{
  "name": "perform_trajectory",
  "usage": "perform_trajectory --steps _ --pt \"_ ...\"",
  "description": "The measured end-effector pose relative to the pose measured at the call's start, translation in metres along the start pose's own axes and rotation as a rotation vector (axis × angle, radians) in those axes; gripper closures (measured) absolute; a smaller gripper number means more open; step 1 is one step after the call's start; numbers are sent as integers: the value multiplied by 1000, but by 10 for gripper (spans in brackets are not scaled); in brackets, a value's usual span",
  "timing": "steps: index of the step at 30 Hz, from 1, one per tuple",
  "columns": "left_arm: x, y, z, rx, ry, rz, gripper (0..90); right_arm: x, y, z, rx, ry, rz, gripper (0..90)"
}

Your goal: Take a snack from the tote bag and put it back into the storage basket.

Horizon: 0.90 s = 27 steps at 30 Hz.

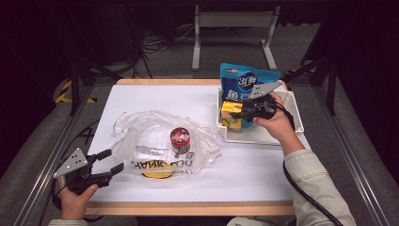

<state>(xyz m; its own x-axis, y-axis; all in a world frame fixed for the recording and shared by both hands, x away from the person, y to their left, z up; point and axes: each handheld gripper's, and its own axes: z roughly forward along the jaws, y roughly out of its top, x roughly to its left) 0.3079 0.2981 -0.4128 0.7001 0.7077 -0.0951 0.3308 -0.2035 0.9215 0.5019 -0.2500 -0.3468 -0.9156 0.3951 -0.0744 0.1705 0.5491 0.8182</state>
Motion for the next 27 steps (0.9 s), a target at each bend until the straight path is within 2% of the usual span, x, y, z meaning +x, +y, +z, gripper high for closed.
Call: perform_trajectory --steps 27 --pt "0 0 0 1 -4 2 272 -4 -15 21 -5 -12 29 513"
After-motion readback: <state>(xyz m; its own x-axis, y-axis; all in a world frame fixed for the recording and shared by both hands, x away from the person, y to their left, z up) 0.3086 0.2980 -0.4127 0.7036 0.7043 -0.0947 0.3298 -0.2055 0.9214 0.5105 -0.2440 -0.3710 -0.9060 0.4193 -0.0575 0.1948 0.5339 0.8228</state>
